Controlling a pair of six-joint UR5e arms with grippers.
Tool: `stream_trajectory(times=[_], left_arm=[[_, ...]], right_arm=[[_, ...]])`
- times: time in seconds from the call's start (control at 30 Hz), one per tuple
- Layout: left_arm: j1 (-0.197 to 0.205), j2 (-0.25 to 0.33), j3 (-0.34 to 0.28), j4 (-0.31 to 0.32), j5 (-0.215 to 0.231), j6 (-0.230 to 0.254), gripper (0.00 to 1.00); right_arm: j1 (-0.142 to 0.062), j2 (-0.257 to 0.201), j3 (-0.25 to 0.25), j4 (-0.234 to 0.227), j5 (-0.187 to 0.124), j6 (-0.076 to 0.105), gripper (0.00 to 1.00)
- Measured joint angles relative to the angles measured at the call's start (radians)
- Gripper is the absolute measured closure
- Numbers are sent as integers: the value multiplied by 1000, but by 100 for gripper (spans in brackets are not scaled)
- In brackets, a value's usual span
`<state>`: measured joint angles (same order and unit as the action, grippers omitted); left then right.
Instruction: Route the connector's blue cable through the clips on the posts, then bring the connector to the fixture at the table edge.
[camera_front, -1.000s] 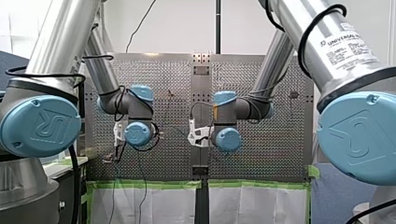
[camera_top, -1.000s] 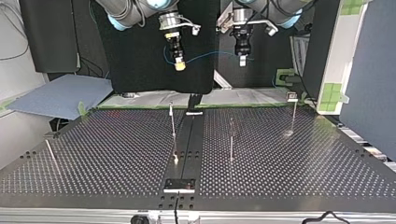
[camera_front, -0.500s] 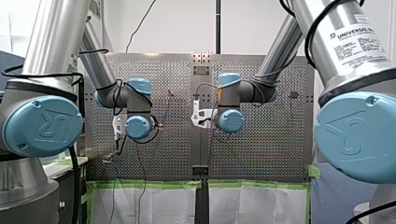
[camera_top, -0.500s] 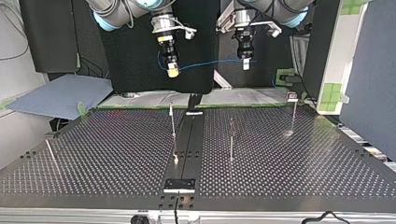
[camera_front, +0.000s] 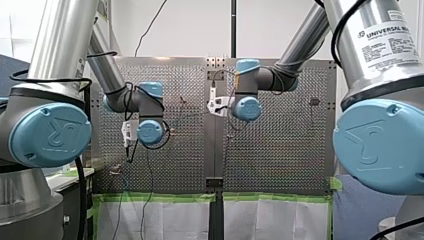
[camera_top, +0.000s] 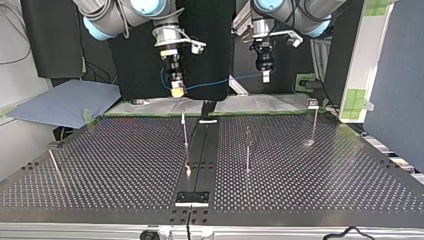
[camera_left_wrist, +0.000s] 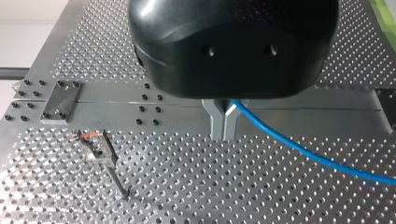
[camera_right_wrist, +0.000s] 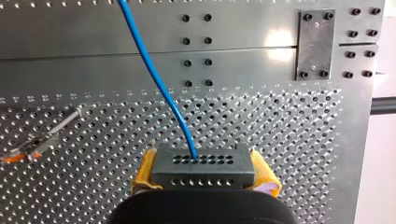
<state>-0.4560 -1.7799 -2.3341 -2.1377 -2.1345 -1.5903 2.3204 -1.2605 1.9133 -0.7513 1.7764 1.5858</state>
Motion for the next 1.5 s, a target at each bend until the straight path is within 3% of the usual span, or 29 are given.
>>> stream_trajectory(times=[0.2,0.87,1.23,1.5], left_arm=[[19,0,41,-52,-2,-3,100],[80,0,175,-165,26,-7,100],[109,0,247,-191,48,-10,100],[130,0,306,-229,87,-16,100]], right_arm=[[-22,0,-23,47,-25,-3,100],[-99,3,-106,125,-102,0,100],[-125,5,-140,135,-142,5,100],[-143,6,-147,134,-163,20,100]])
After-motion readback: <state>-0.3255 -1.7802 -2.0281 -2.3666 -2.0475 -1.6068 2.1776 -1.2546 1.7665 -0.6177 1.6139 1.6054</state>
